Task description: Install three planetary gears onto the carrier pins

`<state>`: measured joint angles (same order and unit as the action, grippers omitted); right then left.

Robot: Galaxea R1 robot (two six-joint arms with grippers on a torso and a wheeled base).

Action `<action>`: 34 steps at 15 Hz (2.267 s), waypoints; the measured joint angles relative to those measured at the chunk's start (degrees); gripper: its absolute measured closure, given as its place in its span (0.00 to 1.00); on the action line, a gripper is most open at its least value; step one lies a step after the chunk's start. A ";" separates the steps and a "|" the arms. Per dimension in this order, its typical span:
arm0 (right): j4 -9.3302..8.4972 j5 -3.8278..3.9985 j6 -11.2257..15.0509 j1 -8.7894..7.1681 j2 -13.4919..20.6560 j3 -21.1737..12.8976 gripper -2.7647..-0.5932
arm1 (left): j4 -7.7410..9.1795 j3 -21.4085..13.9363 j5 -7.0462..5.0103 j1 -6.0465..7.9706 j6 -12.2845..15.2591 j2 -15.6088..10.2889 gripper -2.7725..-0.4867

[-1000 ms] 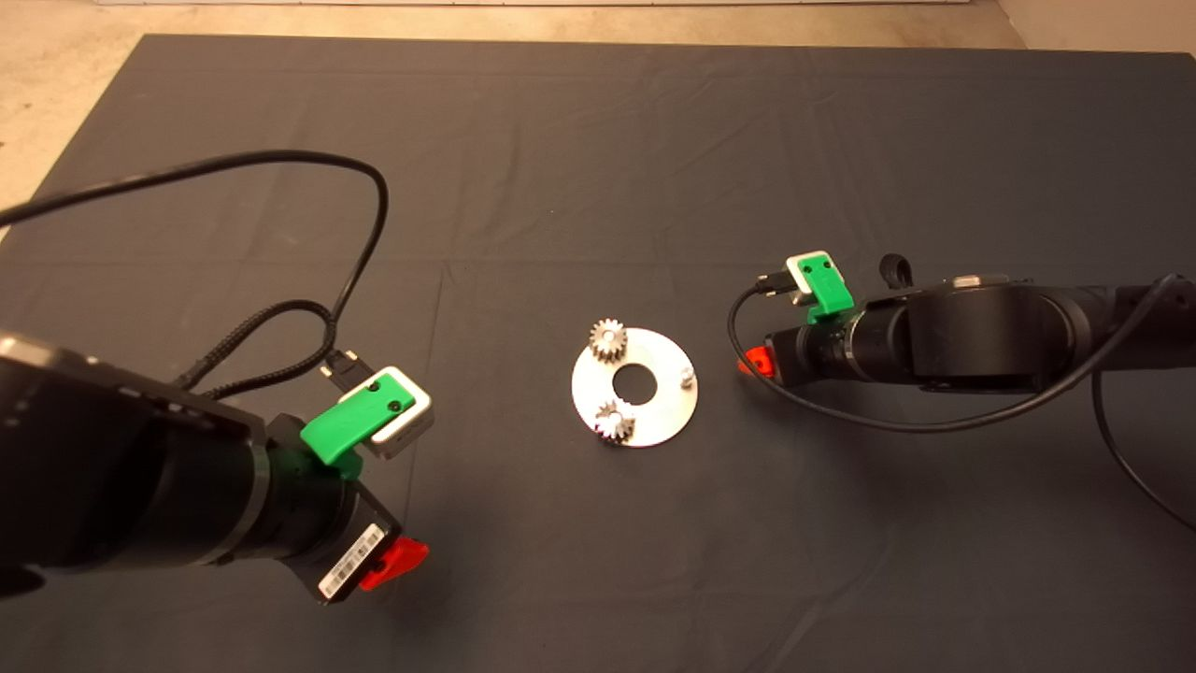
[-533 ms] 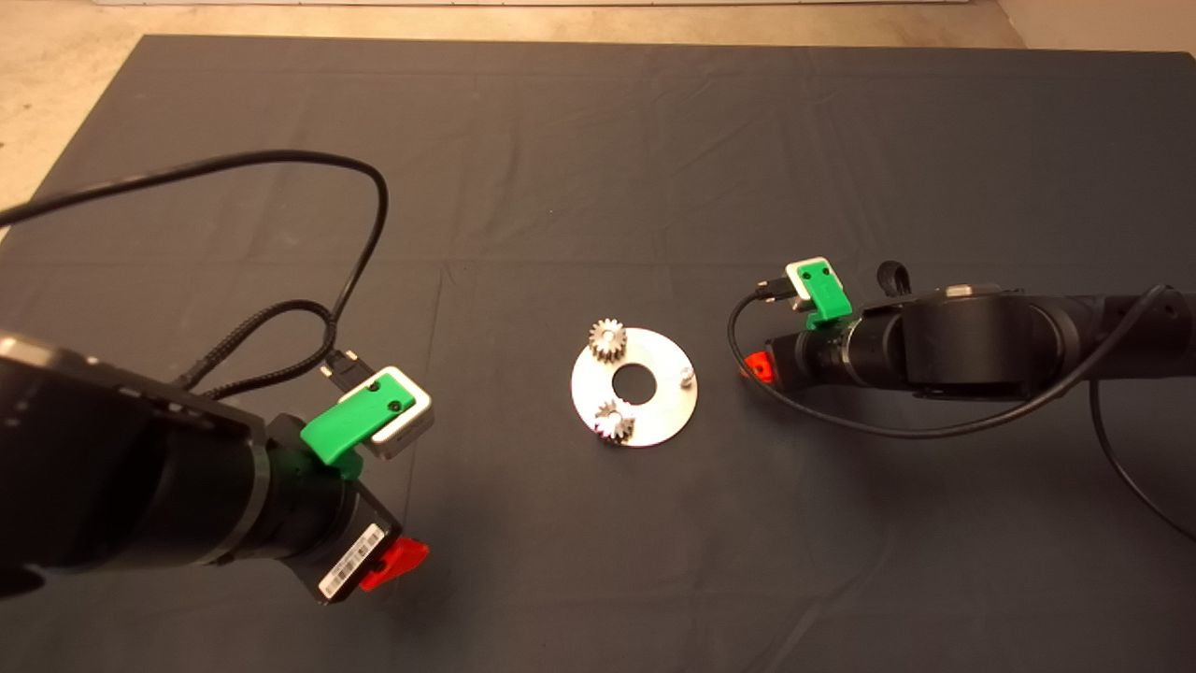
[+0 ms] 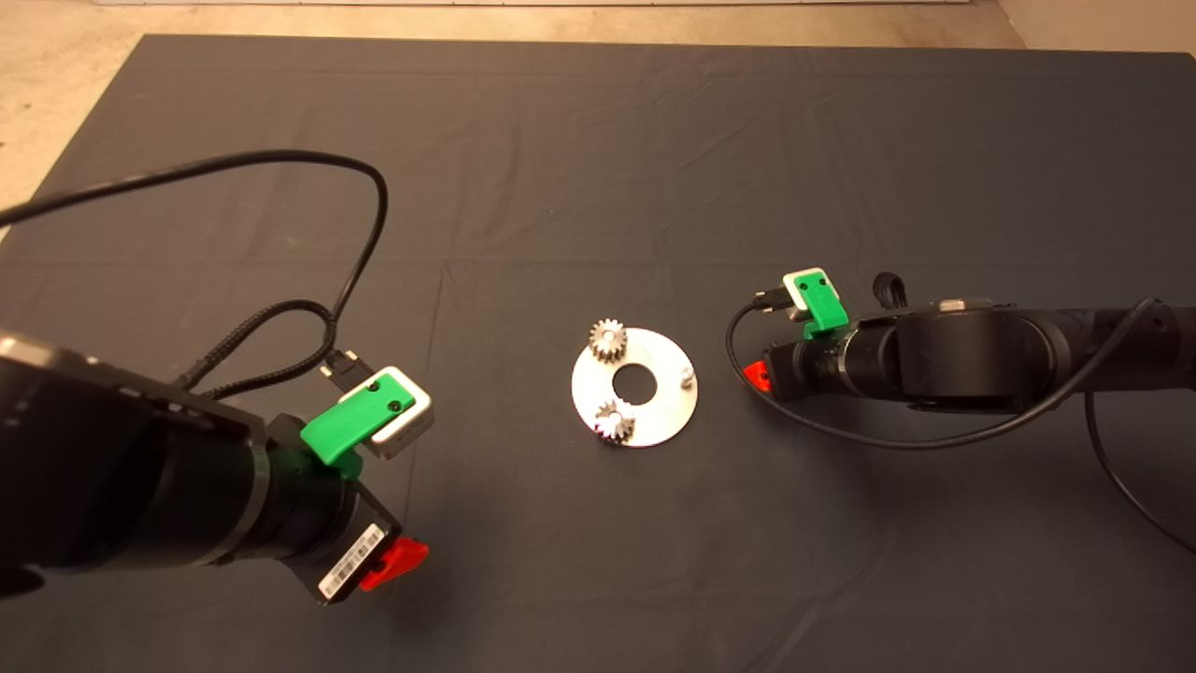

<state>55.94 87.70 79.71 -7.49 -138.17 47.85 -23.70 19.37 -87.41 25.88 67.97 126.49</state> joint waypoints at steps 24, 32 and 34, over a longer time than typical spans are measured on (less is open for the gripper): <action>0.15 -1.82 -0.20 0.02 -0.56 2.21 0.68 | 0.00 0.00 0.00 0.00 0.00 -0.15 0.19; 0.17 -1.82 -0.22 0.00 -0.56 2.21 0.76 | 0.00 0.00 0.00 0.00 0.00 -0.15 0.19; 0.20 -1.84 -0.22 0.00 -0.56 2.18 0.76 | 0.00 0.00 0.00 0.00 0.00 -0.15 0.19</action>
<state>56.14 85.86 79.49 -7.49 -138.73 50.03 -23.70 19.37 -87.41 25.88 67.97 126.34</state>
